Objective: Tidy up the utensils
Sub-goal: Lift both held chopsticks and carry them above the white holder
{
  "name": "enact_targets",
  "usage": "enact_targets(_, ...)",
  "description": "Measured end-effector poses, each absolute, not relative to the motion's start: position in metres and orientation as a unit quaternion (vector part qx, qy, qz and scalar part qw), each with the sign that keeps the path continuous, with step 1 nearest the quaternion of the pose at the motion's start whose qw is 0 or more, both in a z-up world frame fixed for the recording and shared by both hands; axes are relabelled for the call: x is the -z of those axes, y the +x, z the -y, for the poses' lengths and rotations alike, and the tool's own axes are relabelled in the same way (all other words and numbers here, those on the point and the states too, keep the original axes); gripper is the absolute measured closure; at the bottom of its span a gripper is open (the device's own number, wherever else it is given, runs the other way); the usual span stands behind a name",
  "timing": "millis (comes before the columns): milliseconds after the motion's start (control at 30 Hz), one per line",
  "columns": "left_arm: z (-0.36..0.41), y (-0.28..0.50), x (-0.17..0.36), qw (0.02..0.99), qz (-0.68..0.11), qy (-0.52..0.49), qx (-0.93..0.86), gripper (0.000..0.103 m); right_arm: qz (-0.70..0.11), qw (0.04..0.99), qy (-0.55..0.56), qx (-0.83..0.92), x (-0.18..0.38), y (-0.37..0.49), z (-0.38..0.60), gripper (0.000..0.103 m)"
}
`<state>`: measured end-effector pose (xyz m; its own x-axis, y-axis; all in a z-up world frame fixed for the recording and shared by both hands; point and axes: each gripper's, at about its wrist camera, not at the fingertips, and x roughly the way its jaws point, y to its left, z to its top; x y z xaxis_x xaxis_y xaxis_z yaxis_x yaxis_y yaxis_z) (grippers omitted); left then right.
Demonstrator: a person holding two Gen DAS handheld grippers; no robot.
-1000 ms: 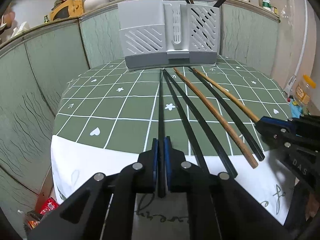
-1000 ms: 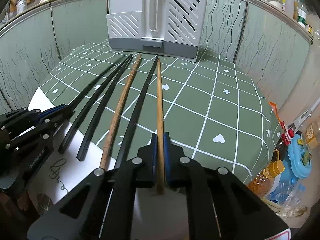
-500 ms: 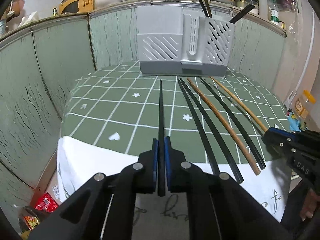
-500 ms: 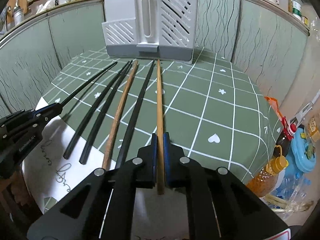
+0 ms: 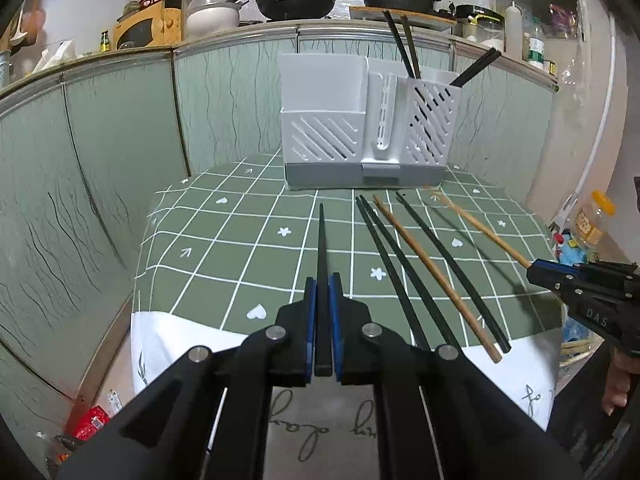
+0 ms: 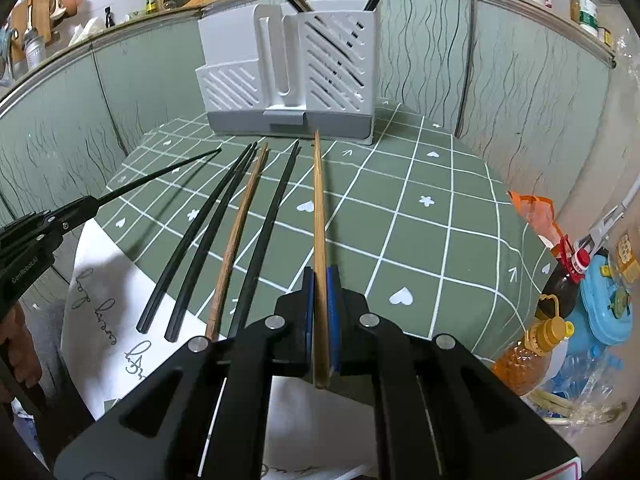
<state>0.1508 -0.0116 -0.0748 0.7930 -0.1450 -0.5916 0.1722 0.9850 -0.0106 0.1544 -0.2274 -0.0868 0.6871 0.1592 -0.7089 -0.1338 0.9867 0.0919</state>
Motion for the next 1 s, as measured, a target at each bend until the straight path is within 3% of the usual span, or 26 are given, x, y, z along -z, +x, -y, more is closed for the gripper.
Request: enact_targets(1000, -0.016, 0.168, -0.015, 0.952, -0.267, 0.005, 0.148, 0.095, -0.292, 0.95, 0.027, -0.104, -0.025, 0.164, 0.242, 0.097)
